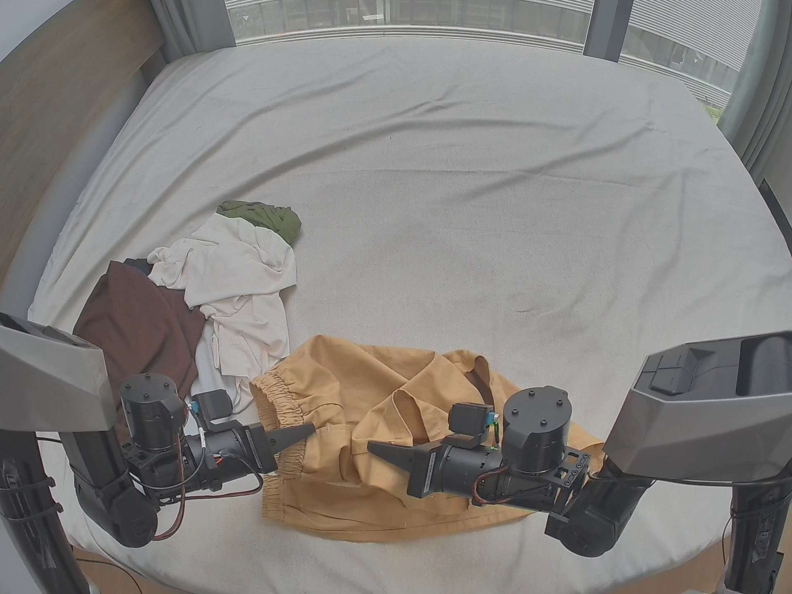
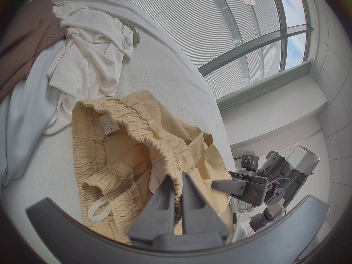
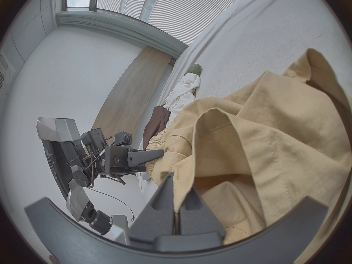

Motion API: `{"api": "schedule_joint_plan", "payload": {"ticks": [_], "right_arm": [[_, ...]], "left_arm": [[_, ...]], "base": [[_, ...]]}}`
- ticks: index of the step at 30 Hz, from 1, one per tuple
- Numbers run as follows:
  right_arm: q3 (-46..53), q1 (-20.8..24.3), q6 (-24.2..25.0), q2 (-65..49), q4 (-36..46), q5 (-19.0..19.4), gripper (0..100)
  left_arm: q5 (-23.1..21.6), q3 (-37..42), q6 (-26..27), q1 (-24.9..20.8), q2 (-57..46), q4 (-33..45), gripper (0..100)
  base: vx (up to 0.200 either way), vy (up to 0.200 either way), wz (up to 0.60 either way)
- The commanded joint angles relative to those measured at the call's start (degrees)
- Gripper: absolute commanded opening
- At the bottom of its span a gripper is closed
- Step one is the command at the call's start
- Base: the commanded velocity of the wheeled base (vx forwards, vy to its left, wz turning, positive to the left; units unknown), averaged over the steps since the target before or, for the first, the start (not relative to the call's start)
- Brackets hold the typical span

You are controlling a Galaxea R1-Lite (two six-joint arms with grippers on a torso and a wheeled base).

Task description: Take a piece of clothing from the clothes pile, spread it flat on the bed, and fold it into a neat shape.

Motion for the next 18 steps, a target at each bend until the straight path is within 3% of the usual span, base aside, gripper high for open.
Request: {"api": "schedule_joint_plan", "payload": {"ticks": [1,10,15,18], "right_arm": [[0.7,-0.4,0.1,-1.4,-0.7,-0.2,0],[7.9,-2.2,0.3,-12.6,-3.6,-1.1,0],[11.3,-5.6,-0.1,-17.2,-6.0,0.8,0],[11.8,-6.6,-1.4,-19.7,-6.3,2.6,0]], "left_arm": [[0.0,-0.1,-0.1,0.0,-3.4,0.0,0],[-0.6,0.4,-0.3,-0.3,-13.6,0.1,0],[-1.9,-1.0,-0.1,-0.6,-16.4,0.1,0],[-2.4,0.1,2.0,-3.2,-16.8,0.0,0]], "base": [[0.000,0.000,0.00],[0.000,0.000,0.00],[0.000,0.000,0.00],[0.000,0.000,0.00]]}}
